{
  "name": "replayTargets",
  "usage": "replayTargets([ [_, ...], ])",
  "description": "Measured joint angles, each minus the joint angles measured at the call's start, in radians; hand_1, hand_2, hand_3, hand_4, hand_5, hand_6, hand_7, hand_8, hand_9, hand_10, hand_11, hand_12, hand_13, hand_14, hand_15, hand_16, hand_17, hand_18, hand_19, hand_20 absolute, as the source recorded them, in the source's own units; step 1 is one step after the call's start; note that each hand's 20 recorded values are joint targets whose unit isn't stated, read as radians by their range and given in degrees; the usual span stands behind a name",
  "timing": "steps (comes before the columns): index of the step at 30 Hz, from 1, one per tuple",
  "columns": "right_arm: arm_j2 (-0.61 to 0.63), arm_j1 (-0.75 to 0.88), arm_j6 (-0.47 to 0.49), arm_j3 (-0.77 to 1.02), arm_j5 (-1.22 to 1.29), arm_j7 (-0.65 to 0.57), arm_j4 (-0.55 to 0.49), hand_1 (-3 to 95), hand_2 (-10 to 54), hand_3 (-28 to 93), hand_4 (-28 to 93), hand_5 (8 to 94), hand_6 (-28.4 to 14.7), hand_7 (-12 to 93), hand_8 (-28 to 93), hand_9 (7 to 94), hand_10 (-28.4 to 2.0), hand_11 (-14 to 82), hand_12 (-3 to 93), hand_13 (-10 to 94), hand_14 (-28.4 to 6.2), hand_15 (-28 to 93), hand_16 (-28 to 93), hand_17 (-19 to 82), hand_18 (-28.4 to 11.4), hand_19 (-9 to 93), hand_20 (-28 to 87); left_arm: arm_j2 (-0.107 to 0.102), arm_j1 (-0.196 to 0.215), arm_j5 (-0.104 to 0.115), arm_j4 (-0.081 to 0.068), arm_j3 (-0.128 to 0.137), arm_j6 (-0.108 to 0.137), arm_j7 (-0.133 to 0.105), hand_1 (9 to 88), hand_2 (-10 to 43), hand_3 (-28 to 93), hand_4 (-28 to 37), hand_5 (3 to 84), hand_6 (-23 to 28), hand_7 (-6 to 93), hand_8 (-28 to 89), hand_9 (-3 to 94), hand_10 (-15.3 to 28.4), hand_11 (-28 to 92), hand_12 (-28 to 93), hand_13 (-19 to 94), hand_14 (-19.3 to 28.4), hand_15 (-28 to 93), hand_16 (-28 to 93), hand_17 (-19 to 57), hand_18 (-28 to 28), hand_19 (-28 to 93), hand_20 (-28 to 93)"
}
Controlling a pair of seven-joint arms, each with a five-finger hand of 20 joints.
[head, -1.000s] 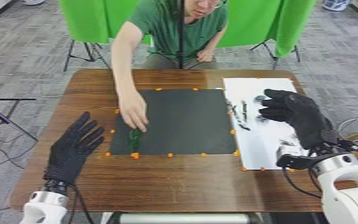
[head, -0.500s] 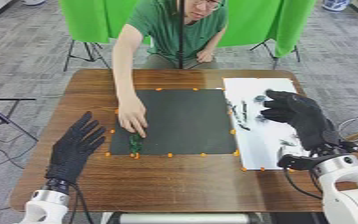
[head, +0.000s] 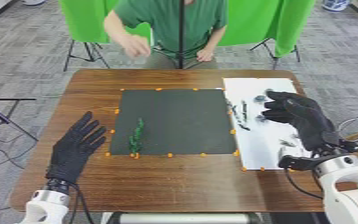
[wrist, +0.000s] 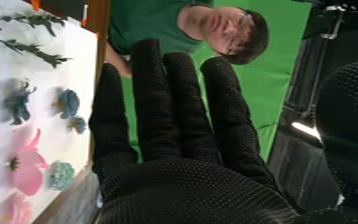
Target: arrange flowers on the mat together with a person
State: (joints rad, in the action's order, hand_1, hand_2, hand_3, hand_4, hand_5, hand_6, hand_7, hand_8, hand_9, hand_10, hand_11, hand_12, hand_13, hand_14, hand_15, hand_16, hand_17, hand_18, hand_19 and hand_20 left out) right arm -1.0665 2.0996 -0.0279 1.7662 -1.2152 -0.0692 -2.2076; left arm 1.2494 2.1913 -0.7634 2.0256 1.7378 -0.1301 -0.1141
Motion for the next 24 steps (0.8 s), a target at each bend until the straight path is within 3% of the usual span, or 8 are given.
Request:
replayTargets([
  [6, 0.004, -0.001, 0.000, 0.007, -0.010, 0.000, -0.001, 21.1, -7.4, 80, -28, 42.8, -3.8, 27, -14, 47.7, -14.7, 22.2, 21.8, 45, -12.2, 35, 17, 12, -21.5, 51, 26, 0.001, -0.001, 0.000, 0.000, 0.000, 0.000, 0.001, 25.6, -0.9, 70, -27.7, 29.0, 2.0, 15.6, -9, 23.9, 10.9, 15, 16, 23, 13.4, 19, 2, -9.3, 21.1, 42, 7],
  [11, 0.009, -0.002, -0.009, 0.002, -0.077, -0.005, -0.002, 21.9, -9.5, 74, -28, 39.0, -3.8, 36, -16, 42.9, -14.8, 46.7, 31.5, 48, -11.0, 50, 16, 16, -21.3, 59, 28, 0.002, -0.001, 0.000, 0.000, 0.000, 0.000, 0.002, 25.5, -0.9, 70, -27.5, 29.0, 2.0, 15.4, -9, 23.9, 10.9, 14, 16, 23, 13.4, 19, 2, -9.3, 21.1, 42, 7],
  [14, 0.038, 0.002, -0.114, -0.036, -0.268, -0.030, -0.010, 23.7, -9.5, 71, -28, 41.0, -3.8, 42, -17, 44.0, -14.9, 56.8, 35.4, 52, -11.5, 60, 17, 19, -20.5, 64, 30, 0.002, -0.001, 0.000, 0.000, 0.000, 0.000, 0.002, 25.5, -0.9, 70, -27.5, 29.0, 2.0, 15.3, -9, 23.9, 10.9, 14, 16, 23, 13.4, 19, 2, -9.3, 21.1, 42, 7],
  [18, 0.087, 0.023, -0.287, -0.050, -0.522, -0.138, -0.024, 25.3, -9.5, 68, -28, 42.6, -3.7, 50, -18, 47.4, -14.9, 63.3, 39.8, 55, -11.6, 69, 18, 22, -20.0, 66, 29, 0.002, -0.001, 0.000, 0.000, 0.001, 0.001, 0.003, 25.5, -0.8, 69, -27.4, 29.0, 2.0, 15.3, -8, 24.0, 10.9, 15, 16, 23, 13.4, 19, 2, -9.3, 21.1, 42, 8],
  [24, 0.137, 0.039, -0.257, -0.027, -0.742, -0.281, -0.014, 26.0, -9.5, 61, -28, 49.2, -5.3, 49, -18, 52.3, -14.4, 66.3, 44.1, 59, -12.2, 74, 20, 25, -19.9, 70, 28, 0.003, 0.002, 0.000, 0.001, 0.001, 0.002, 0.003, 25.5, -0.9, 70, -27.6, 29.1, 2.0, 15.3, -9, 24.0, 10.9, 15, 16, 23, 13.5, 19, 2, -9.3, 21.1, 42, 8],
])
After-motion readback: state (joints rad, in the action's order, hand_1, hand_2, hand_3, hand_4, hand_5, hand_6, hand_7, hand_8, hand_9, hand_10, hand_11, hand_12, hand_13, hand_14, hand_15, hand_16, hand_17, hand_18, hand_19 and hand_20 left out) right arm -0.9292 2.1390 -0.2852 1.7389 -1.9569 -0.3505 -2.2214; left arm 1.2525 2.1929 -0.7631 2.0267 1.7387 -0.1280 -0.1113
